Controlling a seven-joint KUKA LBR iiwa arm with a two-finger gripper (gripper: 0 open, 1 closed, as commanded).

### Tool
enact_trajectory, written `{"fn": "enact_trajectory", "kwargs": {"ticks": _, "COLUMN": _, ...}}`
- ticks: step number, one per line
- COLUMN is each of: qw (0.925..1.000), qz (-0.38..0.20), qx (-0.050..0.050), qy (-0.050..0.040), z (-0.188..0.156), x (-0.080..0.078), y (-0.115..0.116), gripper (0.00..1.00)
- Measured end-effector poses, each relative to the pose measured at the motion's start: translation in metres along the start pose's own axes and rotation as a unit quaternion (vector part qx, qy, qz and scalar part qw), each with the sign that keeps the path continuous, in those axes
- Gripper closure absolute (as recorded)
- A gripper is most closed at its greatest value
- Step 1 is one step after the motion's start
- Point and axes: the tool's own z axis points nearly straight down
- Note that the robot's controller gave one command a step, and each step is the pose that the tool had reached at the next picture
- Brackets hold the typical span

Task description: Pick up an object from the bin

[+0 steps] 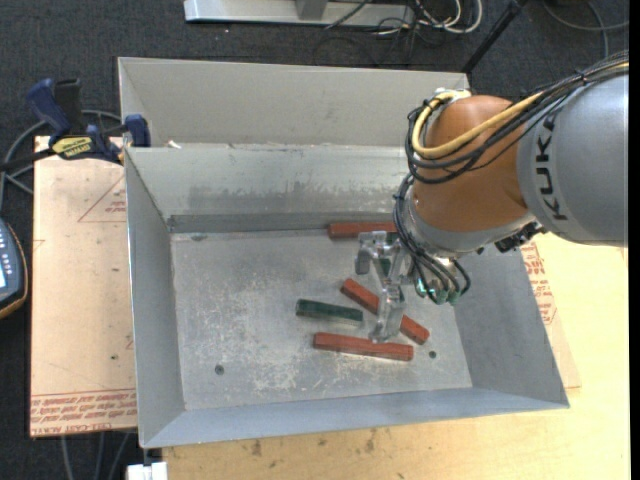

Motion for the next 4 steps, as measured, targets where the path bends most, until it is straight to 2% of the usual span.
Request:
{"fn": "enact_trajectory", "kwargs": {"ticks": 1, "qw": 0.9995, "qz": -0.030, "qx": 0.000, "qy": -0.0019, "z": 0.119, "x": -0.052, "y": -0.011, "gripper": 0.00}}
{"fn": "enact_trajectory", "kwargs": {"ticks": 2, "qw": 0.9995, "qz": -0.030, "qx": 0.000, "qy": -0.0051, "z": 0.114, "x": -0.054, "y": -0.011, "gripper": 1.00}}
{"fn": "enact_trajectory", "kwargs": {"ticks": 3, "qw": 0.9992, "qz": -0.038, "qx": 0.001, "qy": -0.0091, "z": 0.003, "x": -0.049, "y": -0.018, "gripper": 1.00}}
{"fn": "enact_trajectory", "kwargs": {"ticks": 4, "qw": 0.9964, "qz": -0.084, "qx": 0.001, "qy": -0.0092, "z": -0.068, "x": -0.048, "y": -0.020, "gripper": 1.00}}
